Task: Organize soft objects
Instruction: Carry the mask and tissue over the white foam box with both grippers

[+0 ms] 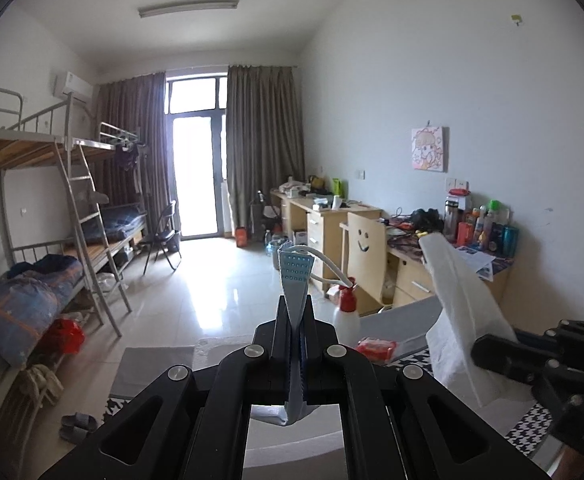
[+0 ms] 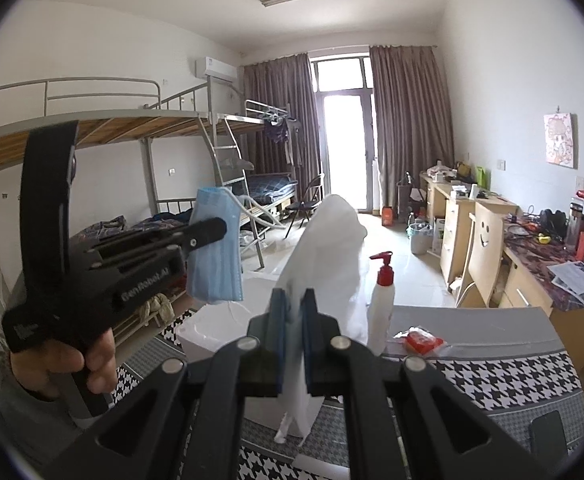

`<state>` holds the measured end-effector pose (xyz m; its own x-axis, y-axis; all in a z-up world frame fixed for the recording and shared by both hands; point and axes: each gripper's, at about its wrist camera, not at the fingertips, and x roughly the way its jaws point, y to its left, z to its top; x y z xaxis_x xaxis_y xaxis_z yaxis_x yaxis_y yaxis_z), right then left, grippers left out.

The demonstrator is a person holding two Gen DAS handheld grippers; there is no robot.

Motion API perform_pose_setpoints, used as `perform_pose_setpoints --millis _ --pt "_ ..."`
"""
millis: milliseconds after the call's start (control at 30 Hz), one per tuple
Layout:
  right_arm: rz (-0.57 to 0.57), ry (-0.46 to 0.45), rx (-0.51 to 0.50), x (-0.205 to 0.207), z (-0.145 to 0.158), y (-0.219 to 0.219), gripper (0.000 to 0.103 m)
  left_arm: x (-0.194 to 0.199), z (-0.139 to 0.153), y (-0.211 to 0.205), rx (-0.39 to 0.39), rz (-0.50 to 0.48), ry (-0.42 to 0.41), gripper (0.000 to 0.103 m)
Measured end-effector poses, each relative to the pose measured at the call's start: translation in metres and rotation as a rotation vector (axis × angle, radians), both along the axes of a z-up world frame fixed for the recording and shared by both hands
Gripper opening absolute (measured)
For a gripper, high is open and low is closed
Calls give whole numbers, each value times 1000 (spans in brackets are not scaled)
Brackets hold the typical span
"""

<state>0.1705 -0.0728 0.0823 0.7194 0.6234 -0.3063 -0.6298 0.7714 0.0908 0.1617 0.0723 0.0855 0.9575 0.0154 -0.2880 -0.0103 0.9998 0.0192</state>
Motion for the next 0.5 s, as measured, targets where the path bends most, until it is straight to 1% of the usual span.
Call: perform_pose_setpoints --millis 300,500 --pt "24 21 -6 10 0 10 10 24 -16 8 11 39 81 3" --pt "23 34 -11 14 -1 14 10 35 -28 14 8 46 128 3"
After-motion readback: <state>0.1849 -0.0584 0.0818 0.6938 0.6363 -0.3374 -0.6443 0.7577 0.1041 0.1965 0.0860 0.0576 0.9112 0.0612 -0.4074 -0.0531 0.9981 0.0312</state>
